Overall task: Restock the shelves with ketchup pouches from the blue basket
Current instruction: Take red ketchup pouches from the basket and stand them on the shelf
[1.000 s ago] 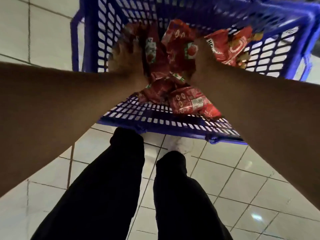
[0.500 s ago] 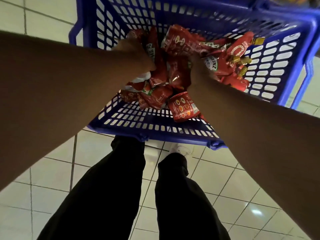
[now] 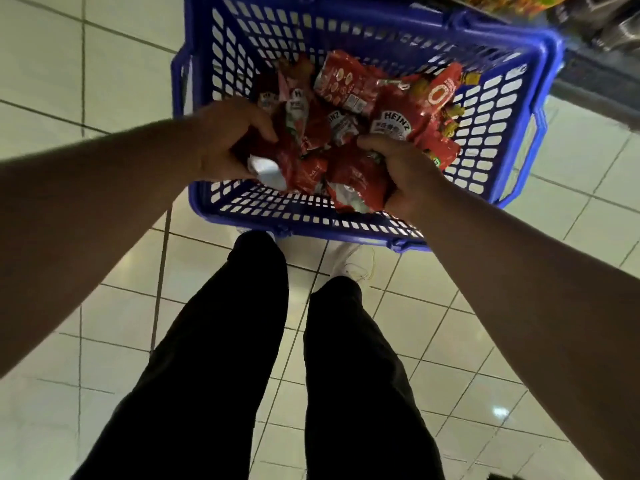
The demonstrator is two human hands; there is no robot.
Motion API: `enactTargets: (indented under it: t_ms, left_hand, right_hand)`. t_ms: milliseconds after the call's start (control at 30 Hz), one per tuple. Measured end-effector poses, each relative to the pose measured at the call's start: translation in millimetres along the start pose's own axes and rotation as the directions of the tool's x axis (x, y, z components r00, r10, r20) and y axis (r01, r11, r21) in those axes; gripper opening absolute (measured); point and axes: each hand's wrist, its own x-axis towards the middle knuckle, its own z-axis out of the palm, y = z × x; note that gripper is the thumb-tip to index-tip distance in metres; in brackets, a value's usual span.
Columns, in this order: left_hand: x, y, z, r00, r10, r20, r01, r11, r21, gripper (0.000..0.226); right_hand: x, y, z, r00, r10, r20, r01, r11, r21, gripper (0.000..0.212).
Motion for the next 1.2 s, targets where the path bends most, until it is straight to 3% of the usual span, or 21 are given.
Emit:
enactTargets:
  t_ms: [67,133,233,367,433,533,633,800,1000,1100,1200]
  left_hand:
    - [-22.8,-4.2,19.2,0.988,-0.048,0.148,0.091,0.949,-0.301,0.084]
    - [-57.6,-9.7,38.8,0.965,0.021,0.26,0.05,0.963,-0.266,0.081]
    - [-113.7,-2.6,62.6,0.94,0.123,0.318,-0.052,0.973,-0.224,0.061]
    - [-201.6,29.8,100.9,0.956,0.235,0.178,-0.199,0.96,-0.197,0.036]
    - [-253.2,53.0,123.8,0.943,0.298,0.149,-0.279,0.95,-0.138,0.026]
    - [-323.8,85.1,156.0,0.914,0.39,0.115,-0.382,0.921,-0.081,0.028]
    - [-385.8,112.0,186.0,0.878,0.476,0.062,-0.471,0.879,-0.073,0.035]
    - [-472.0,147.3,227.5,0.816,0.578,0.014,-0.574,0.813,-0.104,0.016]
    - [-550.2,174.3,247.7,0.759,0.649,0.049,-0.624,0.748,-0.226,0.03]
    - [-585.4,185.5,248.5,0.682,0.728,0.072,-0.723,0.686,-0.083,0.045]
    - [-614.6,198.9,247.7,0.614,0.789,-0.012,-0.786,0.613,0.082,0.049]
  right_hand:
    - [-30.8,0.9,3.1,0.996,-0.066,0.058,0.069,0.997,-0.046,0.039]
    - [-67.7,0.3,5.4,0.986,-0.138,0.096,0.148,0.984,-0.102,0.037]
    - [-138.3,-3.1,7.3,0.965,-0.221,0.143,0.24,0.961,-0.135,0.045]
    - [-246.9,-23.1,10.6,0.926,-0.316,0.207,0.353,0.92,-0.171,0.048]
    - [-303.6,-37.5,15.4,0.91,-0.355,0.215,0.388,0.912,-0.134,0.038]
    - [-382.0,-60.2,21.0,0.885,-0.417,0.205,0.437,0.897,-0.061,0.015]
    - [-451.1,-77.9,23.0,0.822,-0.522,0.228,0.549,0.833,-0.072,0.01]
    - [-542.9,-92.4,23.8,0.706,-0.633,0.319,0.673,0.74,-0.021,0.016]
    - [-621.5,-111.3,32.9,0.625,-0.696,0.353,0.727,0.684,0.061,0.024]
    - [-655.6,-129.2,42.0,0.549,-0.755,0.358,0.804,0.595,0.02,0.02]
    - [-686.5,-149.3,55.1,0.473,-0.798,0.373,0.865,0.501,-0.023,0.011]
